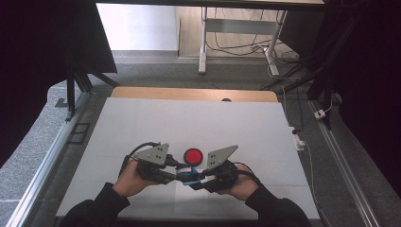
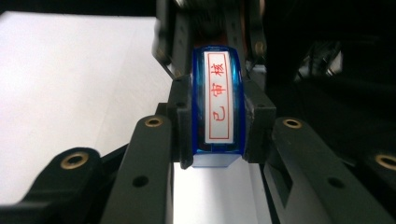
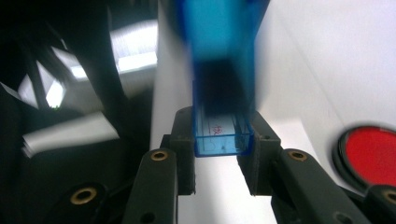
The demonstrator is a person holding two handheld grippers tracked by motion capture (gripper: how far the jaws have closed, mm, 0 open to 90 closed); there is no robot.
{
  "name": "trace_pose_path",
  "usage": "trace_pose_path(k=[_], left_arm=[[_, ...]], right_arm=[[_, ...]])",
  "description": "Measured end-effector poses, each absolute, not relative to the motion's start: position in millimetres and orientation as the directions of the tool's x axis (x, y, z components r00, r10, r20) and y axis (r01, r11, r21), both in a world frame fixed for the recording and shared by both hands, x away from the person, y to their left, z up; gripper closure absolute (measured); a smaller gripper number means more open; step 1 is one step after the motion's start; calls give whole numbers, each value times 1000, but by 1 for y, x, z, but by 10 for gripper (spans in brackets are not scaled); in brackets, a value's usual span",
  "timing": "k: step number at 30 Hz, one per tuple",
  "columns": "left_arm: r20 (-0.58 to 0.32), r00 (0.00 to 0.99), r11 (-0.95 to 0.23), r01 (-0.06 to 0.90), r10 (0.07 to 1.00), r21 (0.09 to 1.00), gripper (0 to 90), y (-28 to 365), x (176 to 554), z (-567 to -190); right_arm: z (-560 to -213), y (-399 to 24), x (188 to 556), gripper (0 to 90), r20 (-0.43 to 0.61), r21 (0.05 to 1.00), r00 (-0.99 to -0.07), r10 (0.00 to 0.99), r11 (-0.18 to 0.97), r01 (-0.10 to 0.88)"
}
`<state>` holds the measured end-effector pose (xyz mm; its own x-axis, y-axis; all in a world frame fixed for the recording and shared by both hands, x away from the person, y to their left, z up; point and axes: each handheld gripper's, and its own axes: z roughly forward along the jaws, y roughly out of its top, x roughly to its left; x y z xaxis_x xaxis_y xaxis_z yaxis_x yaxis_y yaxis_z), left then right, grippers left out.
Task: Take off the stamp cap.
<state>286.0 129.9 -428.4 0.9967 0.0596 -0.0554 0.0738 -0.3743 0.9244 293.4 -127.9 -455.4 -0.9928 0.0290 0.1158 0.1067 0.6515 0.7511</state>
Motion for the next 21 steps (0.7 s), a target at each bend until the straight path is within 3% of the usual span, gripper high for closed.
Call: trace_pose_path(k=[4,21], left_arm=[[-75,993,-330,102,93,938,700,143,288,-424],[-97,981,-370,155,171,916,698,148,290,-429]], right_arm=[[-463,-126,291,697,126,737,-992,27,666,112],[-457,-135,291,694,70,755,-994,81,647,106]])
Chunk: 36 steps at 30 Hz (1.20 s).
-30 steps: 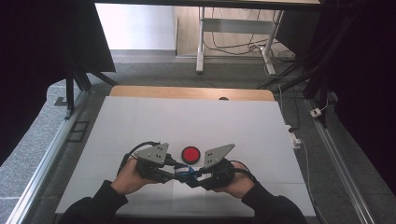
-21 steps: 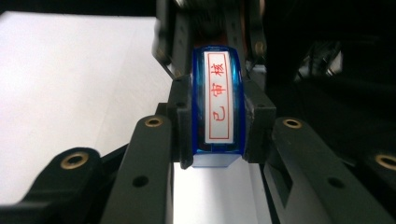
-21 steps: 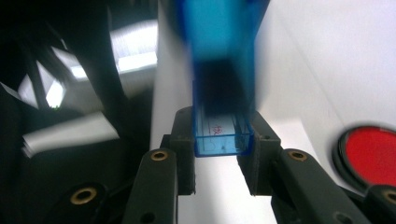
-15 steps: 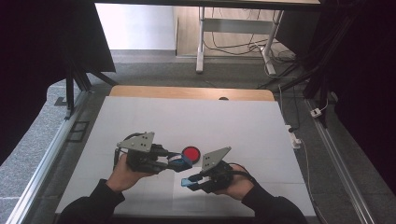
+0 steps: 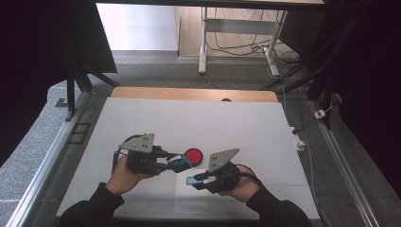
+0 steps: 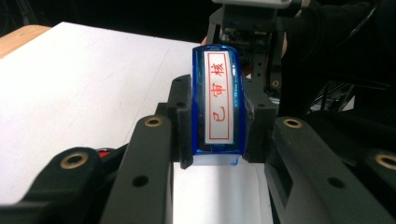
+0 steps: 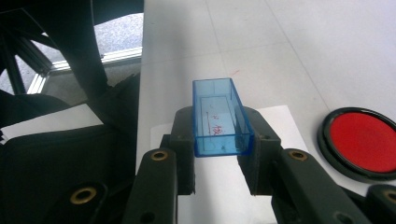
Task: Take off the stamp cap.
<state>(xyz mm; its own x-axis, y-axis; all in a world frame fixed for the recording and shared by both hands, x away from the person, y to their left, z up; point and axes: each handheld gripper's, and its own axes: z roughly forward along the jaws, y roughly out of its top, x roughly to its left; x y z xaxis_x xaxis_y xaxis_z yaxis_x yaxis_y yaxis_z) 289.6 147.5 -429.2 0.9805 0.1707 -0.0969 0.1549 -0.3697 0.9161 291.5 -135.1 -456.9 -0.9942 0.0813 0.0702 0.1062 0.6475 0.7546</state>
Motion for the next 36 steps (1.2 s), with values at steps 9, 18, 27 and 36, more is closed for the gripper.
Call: trace_pose_path(k=[9,18,27,36], left_arm=[[-90,973,-396,170,213,903,697,147,287,-432],[-92,964,-407,191,249,893,697,147,284,-436],[-90,950,-424,216,298,880,696,149,280,-439],[-95,942,-426,234,322,874,696,151,277,-441]], right_arm=[[-453,-142,290,693,50,754,-990,130,646,123],[-447,-161,291,692,44,768,-971,236,613,184],[-440,-182,287,692,19,789,-940,340,573,223],[-434,-207,283,692,8,806,-898,441,528,266]])
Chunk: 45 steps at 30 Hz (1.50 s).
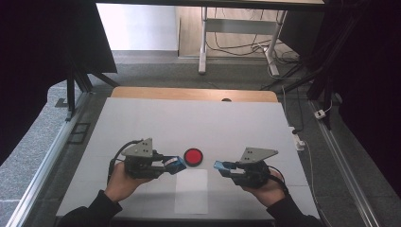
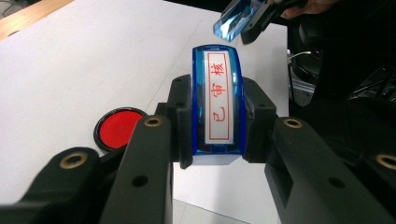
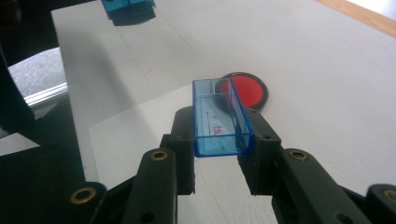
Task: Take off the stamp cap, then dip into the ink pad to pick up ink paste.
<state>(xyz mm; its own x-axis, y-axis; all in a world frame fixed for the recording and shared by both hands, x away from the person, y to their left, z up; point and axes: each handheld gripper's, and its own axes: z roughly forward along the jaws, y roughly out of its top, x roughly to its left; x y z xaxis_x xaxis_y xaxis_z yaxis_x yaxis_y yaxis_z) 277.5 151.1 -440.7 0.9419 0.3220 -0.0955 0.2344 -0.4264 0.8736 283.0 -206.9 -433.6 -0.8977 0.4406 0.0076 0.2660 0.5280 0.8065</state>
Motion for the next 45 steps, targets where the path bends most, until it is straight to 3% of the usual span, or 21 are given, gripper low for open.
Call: trace_pose_path(k=[20,45], left_arm=[[-114,930,-436,269,349,859,694,148,279,-445],[-126,911,-423,301,394,855,695,146,286,-445]], right_arm=[[-440,-262,265,691,6,819,-765,644,436,373],[-442,-276,259,691,-25,804,-745,667,456,381]])
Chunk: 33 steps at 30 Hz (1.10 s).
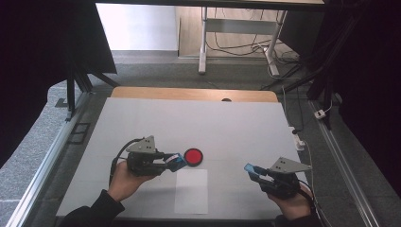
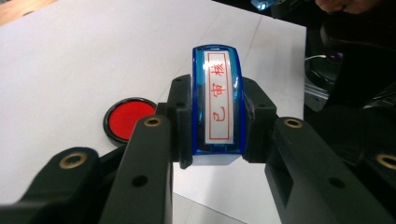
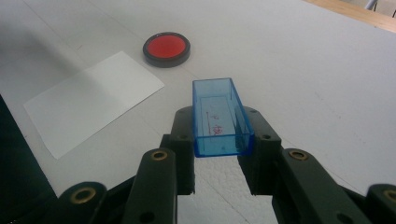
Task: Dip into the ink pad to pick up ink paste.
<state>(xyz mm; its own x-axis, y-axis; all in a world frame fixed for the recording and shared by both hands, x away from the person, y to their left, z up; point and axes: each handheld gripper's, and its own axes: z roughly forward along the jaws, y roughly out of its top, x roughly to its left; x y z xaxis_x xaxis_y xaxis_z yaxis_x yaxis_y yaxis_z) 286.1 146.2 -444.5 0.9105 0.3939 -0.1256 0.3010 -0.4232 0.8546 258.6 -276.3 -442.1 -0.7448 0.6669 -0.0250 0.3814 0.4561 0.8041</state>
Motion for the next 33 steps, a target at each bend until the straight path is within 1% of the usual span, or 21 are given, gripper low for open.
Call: trace_pose_path(k=[13,16,20,27,33], left_arm=[[-95,900,-450,301,425,840,695,135,297,-444],[-74,896,-468,297,437,832,695,131,300,-445],[-64,885,-487,312,461,816,695,126,305,-448],[-101,870,-479,359,483,801,695,120,316,-451],[-102,863,-484,371,496,793,696,112,326,-455]], right_arm=[[-442,-280,257,691,-18,807,-738,674,446,388],[-442,-281,257,691,-18,806,-737,675,447,389],[-442,-282,257,691,-15,807,-736,677,443,391],[-442,-282,257,691,-9,810,-734,680,435,394],[-442,-282,258,691,4,808,-732,681,429,403]])
